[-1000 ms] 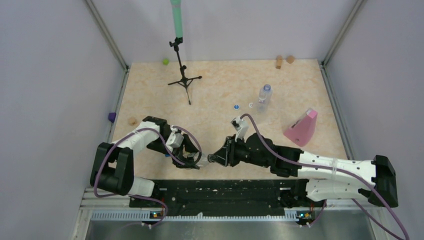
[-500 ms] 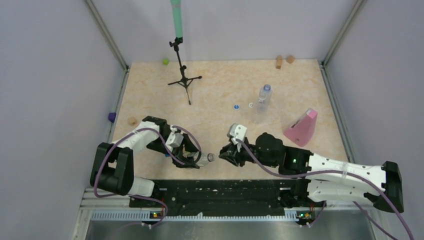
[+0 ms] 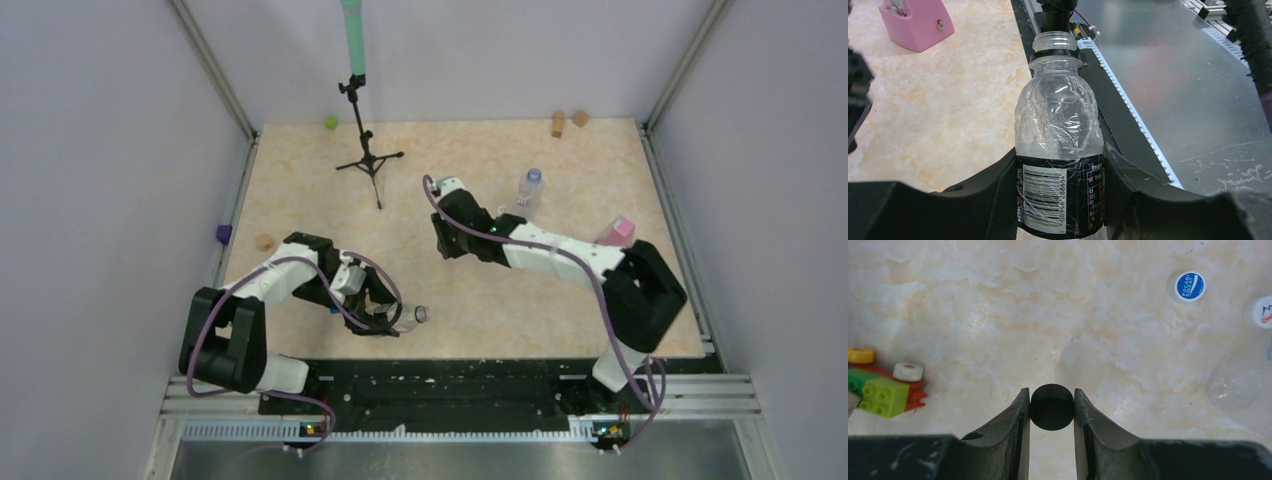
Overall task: Unscrew the bottle caps
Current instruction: Place the bottle cap at the center of the board.
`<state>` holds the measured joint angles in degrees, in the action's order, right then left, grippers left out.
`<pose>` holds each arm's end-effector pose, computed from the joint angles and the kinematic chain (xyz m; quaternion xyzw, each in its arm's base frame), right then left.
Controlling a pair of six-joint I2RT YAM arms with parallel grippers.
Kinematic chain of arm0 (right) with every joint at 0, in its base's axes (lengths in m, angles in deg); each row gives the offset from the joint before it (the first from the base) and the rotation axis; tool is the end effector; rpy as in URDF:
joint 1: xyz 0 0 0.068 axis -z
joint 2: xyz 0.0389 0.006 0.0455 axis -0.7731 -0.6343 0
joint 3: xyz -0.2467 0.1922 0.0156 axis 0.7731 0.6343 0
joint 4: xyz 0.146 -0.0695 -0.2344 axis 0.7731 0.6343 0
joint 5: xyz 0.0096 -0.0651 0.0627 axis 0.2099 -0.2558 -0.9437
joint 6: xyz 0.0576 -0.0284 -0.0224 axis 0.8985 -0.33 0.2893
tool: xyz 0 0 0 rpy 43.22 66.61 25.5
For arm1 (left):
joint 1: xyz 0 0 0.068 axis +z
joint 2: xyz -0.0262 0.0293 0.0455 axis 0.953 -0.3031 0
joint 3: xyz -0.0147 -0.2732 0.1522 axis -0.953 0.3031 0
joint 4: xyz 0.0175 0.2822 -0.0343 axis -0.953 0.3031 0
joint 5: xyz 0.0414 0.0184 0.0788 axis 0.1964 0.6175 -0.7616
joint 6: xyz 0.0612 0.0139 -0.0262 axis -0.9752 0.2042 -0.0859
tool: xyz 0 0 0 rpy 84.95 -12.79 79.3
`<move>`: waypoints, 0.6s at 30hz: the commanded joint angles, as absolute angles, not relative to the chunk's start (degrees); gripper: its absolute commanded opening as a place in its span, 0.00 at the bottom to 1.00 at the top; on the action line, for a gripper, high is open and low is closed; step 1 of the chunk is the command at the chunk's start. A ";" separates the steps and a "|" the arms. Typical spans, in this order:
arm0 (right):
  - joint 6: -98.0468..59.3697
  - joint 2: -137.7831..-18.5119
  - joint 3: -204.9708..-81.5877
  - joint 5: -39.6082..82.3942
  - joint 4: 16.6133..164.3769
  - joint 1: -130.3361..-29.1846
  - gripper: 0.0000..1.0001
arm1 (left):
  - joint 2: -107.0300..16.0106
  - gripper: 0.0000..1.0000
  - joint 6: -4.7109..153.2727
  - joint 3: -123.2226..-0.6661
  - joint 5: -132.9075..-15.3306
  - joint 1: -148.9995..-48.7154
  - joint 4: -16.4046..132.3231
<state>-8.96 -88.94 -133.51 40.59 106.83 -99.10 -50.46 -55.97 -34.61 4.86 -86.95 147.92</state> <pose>0.2682 0.2862 0.2677 -0.2071 0.8893 0.1377 0.3838 0.1615 -0.0984 0.2428 0.5580 0.4569 -0.5704 0.3931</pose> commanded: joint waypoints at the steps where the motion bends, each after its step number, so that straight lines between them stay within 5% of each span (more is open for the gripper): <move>1: -5.84 -98.20 -144.41 42.18 110.84 -96.63 0.00 | -48.48 0.01 -69.73 -35.12 13.85 -86.68 151.08; 12: -3.50 -116.50 -158.43 35.39 112.56 -90.49 0.10 | -48.60 0.01 -70.11 -34.95 13.88 -86.67 151.07; 18: -6.05 -119.29 -161.73 36.32 114.37 -90.01 0.30 | -48.69 0.01 -70.26 -35.03 13.90 -86.68 151.06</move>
